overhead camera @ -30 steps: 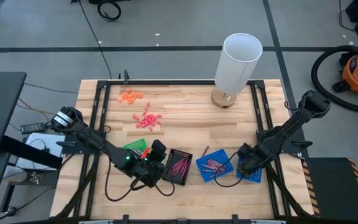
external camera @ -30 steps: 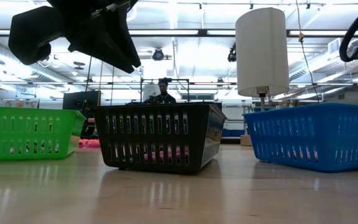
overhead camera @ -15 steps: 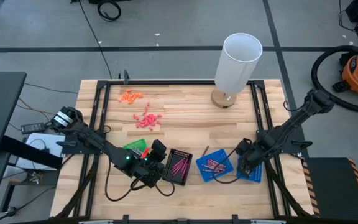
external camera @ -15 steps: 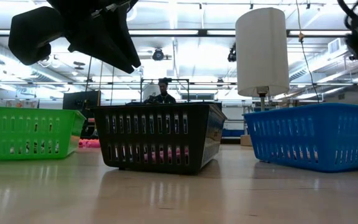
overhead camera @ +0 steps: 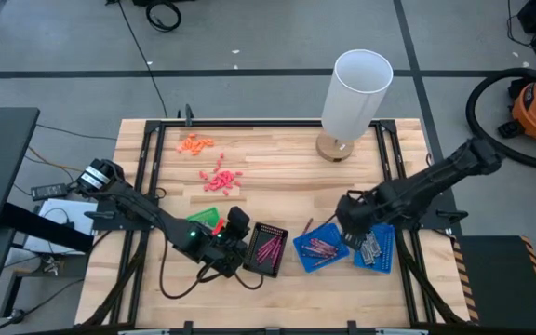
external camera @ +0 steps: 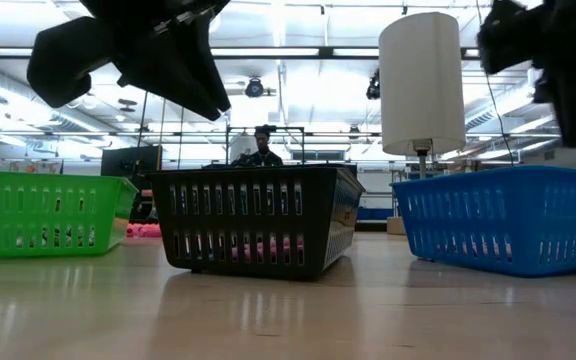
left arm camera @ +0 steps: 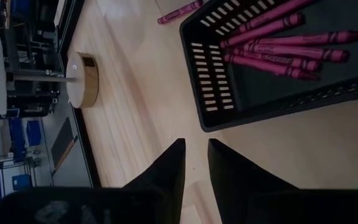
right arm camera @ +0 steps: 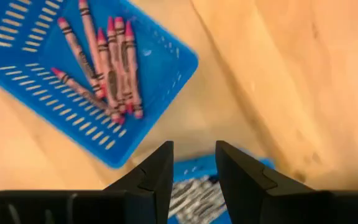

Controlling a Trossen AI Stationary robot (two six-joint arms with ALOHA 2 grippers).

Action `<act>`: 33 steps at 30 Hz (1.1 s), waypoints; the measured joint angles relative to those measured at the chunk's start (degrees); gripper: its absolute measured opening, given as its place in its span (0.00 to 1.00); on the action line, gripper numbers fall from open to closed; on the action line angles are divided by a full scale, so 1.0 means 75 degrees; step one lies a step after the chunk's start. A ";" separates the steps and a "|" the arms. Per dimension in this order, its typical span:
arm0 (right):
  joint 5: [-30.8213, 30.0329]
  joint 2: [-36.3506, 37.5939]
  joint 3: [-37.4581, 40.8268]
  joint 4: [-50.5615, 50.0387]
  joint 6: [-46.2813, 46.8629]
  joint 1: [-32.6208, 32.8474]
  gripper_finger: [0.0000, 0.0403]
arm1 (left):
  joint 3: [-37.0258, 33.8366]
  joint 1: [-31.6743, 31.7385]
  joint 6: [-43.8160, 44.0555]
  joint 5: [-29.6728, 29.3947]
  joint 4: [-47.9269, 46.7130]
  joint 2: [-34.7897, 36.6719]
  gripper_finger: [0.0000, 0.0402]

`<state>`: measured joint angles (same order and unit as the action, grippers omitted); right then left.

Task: Sort crayons
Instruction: Put the red crayon into the black bin

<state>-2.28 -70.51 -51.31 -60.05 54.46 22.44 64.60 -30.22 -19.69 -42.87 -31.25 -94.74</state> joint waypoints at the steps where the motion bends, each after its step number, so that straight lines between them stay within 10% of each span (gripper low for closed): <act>1: 0.0020 -0.0091 -0.0003 0.0051 -0.0298 -0.0133 0.32 | 0.0000 -0.0004 -0.0031 0.0001 0.0011 0.0000 0.19; 18: -0.0089 -0.1444 -0.0093 0.1785 -0.5001 -0.1758 0.32 | 0.0000 0.0073 0.0057 0.0000 -0.0004 0.0000 0.19; 33: 0.0296 -0.4144 -0.2201 0.1436 -1.0213 -0.2177 0.32 | 0.0000 0.0067 0.0144 0.0003 -0.0077 0.0000 0.19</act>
<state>-0.07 -101.59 -67.81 -49.28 -22.13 6.11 64.60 -29.72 -18.62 -42.85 -31.83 -94.74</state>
